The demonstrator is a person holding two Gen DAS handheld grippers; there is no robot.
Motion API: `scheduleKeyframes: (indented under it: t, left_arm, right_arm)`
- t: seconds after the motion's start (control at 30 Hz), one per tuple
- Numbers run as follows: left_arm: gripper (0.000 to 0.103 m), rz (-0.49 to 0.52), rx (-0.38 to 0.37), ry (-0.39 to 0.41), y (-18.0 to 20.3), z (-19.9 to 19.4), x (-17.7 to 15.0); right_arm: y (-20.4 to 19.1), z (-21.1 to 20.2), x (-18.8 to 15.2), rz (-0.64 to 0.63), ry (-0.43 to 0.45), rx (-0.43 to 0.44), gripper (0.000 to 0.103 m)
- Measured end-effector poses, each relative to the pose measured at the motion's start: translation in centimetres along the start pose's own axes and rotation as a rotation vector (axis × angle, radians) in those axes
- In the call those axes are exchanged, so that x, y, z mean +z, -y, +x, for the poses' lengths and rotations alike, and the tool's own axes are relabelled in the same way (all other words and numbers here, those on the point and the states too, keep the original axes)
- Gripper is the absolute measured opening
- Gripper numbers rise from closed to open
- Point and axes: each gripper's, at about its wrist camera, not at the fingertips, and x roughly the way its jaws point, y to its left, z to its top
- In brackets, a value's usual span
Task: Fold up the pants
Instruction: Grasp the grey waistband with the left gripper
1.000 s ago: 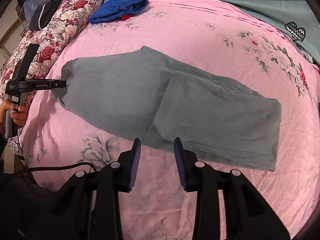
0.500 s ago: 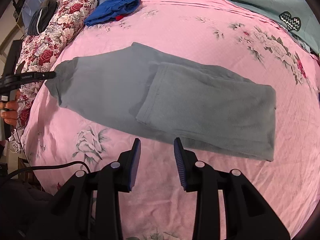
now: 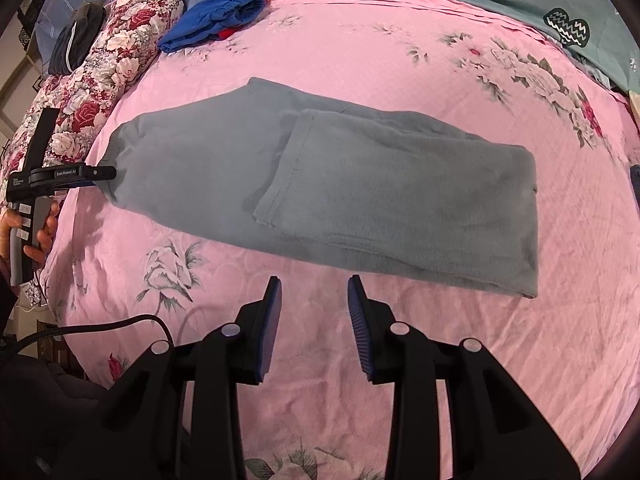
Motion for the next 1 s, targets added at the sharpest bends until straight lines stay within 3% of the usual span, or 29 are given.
scheduleKeyframes:
  t: [0.23, 0.27, 0.3, 0.33, 0.37, 0.47, 0.7, 0.87, 1.0]
  left_arm:
    - [0.083, -0.033, -0.06, -0.058, -0.7, 0.2, 1.1]
    - [0.065, -0.034, -0.055, -0.055, -0.7, 0.1, 1.2]
    - [0.036, -0.027, -0.039, -0.057, -0.6, -0.2, 1.2]
    - [0.027, -0.022, -0.071, -0.073, -0.6, -0.2, 1.2]
    - [0.025, -0.019, -0.116, -0.087, -0.5, -0.3, 1.1]
    - [0.025, 0.017, -0.103, -0.082, -0.1, -0.1, 0.7]
    - [0.025, -0.014, -0.112, -0.088, 0.1, 0.6, 1.5]
    - [0.02, 0.034, -0.054, -0.007, 1.4, -1.3, 0.6]
    - [0.017, 0.026, -0.096, 0.07, 2.3, -4.3, 0.4]
  right_arm:
    - [-1.0, 0.2, 0.1, 0.0, -0.006, -0.006, 0.034]
    - [-1.1, 0.3, 0.1, 0.0, -0.006, -0.007, 0.034]
    - [-1.2, 0.4, 0.1, 0.001, -0.006, -0.008, 0.034]
    - [-1.3, 0.4, 0.1, 0.004, -0.006, -0.008, 0.034]
    - [-1.4, 0.5, 0.1, 0.008, -0.007, -0.007, 0.034]
    - [-1.6, 0.7, 0.2, 0.009, -0.009, -0.006, 0.034]
    - [-2.3, 0.9, 0.2, 0.006, -0.014, -0.006, 0.034]
    - [-2.3, 0.6, -0.1, 0.004, -0.008, -0.014, 0.034]
    - [-1.8, 0.6, -0.1, 0.01, -0.011, -0.016, 0.034]
